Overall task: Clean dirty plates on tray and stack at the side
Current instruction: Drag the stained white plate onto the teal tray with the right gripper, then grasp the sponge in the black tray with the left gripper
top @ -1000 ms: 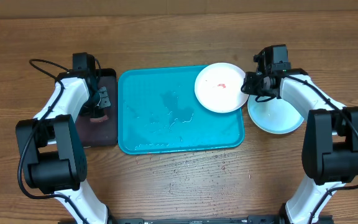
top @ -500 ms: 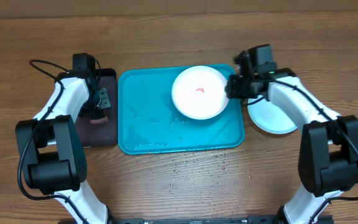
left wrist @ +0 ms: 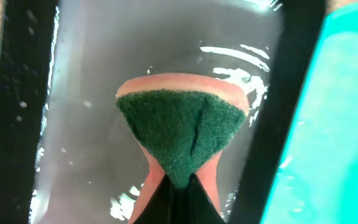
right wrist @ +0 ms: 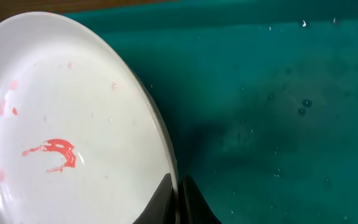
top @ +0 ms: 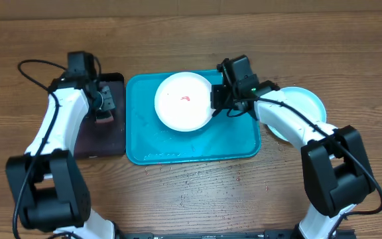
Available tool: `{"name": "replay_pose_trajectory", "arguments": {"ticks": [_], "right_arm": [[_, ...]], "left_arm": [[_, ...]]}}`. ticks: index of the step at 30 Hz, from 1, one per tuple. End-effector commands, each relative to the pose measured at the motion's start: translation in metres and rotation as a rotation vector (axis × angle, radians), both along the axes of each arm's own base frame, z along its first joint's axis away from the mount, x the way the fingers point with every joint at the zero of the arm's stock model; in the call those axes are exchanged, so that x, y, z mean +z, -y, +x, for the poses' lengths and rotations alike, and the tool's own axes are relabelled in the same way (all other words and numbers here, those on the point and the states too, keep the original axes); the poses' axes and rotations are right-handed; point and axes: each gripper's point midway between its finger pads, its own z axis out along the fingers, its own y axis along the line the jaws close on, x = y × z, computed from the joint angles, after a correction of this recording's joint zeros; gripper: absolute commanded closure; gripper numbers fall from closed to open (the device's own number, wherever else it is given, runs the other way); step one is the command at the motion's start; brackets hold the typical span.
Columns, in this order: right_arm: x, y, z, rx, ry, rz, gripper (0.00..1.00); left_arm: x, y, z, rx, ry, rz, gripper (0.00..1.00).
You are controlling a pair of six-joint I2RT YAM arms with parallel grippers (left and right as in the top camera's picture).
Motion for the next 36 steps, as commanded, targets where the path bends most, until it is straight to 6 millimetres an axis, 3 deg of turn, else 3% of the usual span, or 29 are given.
{"name": "replay_pose_trajectory", "arguments": {"ticks": [1, 6, 11, 17, 21, 26, 31, 36], "right_arm": [[0.014, 0.004, 0.007, -0.094, 0.057, -0.037, 0.96], [0.011, 0.004, 0.007, -0.124, 0.049, -0.035, 0.96], [0.001, 0.003, 0.004, -0.118, 0.019, -0.044, 0.96], [-0.01, 0.0, 0.002, -0.105, -0.006, -0.037, 0.96], [-0.009, -0.001, 0.002, -0.103, -0.003, -0.033, 0.96], [-0.009, -0.001, 0.002, -0.103, -0.003, -0.033, 0.96], [-0.009, -0.001, 0.002, -0.103, -0.003, -0.033, 0.96], [-0.009, -0.001, 0.002, -0.103, -0.003, -0.033, 0.96]], "left_arm": [[0.028, 0.002, 0.002, 0.0, 0.088, -0.064, 0.96], [0.046, -0.003, 0.001, -0.02, 0.157, -0.209, 0.96], [0.054, -0.008, -0.013, -0.085, 0.215, -0.338, 0.96], [0.038, -0.028, -0.049, -0.006, 0.244, -0.278, 0.96], [0.043, -0.031, -0.063, 0.012, 0.303, -0.218, 0.96], [0.058, -0.041, -0.055, 0.024, 0.427, -0.14, 0.96], [0.054, -0.053, -0.04, 0.043, 0.463, -0.101, 0.96], [0.054, -0.05, -0.024, 0.01, 0.51, -0.136, 0.96]]}}
